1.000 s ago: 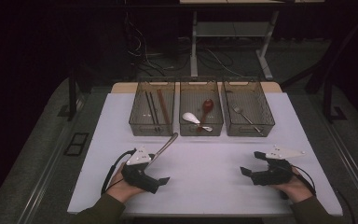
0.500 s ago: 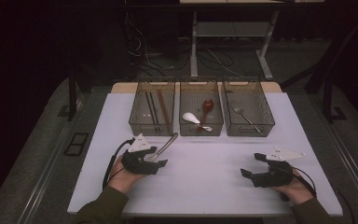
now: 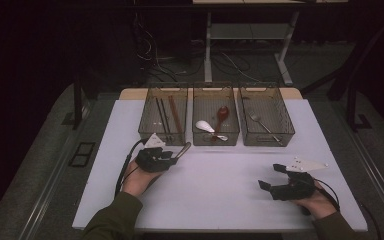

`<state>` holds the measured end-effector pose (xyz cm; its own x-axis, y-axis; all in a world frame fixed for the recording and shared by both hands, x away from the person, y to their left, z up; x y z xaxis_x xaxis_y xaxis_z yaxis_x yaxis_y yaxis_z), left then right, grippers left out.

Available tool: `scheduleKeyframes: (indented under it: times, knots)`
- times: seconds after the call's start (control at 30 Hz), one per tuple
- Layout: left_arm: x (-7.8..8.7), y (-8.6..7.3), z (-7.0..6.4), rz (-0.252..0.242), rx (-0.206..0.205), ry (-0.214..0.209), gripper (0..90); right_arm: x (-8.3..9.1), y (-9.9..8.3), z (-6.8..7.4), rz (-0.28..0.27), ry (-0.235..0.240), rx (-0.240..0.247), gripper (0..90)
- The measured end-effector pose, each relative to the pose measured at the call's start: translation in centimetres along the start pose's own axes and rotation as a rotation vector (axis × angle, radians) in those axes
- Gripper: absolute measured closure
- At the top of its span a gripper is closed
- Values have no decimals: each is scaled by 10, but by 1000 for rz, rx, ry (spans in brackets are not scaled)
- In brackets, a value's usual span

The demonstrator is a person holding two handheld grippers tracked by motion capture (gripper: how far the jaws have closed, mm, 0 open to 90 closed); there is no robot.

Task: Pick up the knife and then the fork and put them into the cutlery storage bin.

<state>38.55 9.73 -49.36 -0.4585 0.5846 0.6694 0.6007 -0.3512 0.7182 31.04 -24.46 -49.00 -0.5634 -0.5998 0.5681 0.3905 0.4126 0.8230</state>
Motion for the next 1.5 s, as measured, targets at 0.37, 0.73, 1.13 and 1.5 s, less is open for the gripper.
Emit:
scheduleKeyframes:
  times: [0.37,0.73,1.13,1.5]
  knots:
    - [-12,-3,6,36,-11,19,713,0,0,-1,0,-2,-2,139]
    - [-12,-5,4,43,-30,17,774,0,0,0,3,3,6,139]
    - [-11,-6,1,46,-77,25,789,-1,-1,1,10,6,10,139]
    - [-8,-8,0,52,-86,-1,790,-1,-1,2,11,25,4,139]
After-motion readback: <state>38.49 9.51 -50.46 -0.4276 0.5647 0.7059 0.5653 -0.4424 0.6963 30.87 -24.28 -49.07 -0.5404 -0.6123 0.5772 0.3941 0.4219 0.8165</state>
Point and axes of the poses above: each handheld gripper's, and its own axes: x roughly backward along the jaws, y roughly out of its top, z roughly to its left, the point moved 8 cm from there along -x, roughly forward along the jaws, and after that the axes turned 8 degrees about x, right-handed, at the moved point
